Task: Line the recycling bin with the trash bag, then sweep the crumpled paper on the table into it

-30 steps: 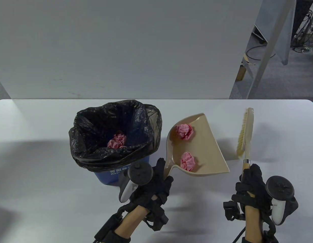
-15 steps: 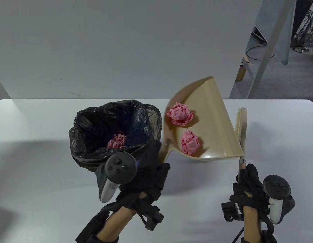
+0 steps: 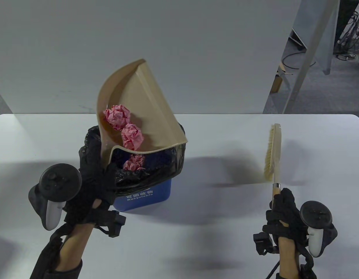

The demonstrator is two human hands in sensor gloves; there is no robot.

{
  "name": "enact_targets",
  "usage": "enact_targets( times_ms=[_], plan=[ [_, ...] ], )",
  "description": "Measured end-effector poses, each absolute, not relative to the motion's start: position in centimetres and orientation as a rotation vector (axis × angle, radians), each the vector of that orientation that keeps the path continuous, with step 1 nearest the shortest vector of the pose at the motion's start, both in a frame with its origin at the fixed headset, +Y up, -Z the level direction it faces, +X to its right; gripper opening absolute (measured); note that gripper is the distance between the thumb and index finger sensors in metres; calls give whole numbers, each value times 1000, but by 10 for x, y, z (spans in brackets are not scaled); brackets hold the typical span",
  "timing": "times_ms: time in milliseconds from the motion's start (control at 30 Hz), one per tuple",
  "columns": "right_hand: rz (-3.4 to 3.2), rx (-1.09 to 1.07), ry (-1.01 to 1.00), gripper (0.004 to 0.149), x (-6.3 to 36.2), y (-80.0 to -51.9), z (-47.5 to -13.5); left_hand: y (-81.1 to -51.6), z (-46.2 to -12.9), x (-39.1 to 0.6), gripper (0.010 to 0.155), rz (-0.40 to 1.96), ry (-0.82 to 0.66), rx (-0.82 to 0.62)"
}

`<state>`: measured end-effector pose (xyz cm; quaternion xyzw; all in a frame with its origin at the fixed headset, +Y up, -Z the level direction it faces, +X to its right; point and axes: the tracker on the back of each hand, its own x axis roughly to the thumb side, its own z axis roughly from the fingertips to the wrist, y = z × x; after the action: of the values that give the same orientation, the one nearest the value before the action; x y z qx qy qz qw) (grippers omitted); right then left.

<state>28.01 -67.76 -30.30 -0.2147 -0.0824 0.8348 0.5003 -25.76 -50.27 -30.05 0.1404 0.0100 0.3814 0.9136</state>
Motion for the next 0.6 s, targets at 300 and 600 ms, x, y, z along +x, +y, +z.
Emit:
enact_targets(
  times_ms=[300,600],
  plan=[
    [2025,-518,-197,58,279,-678,-303,-518,-297,-282,72,421,151,428],
    [2029,-518,-197,58,279,-678,-304,-509,-282,-263,72,49,168,708]
  ],
)
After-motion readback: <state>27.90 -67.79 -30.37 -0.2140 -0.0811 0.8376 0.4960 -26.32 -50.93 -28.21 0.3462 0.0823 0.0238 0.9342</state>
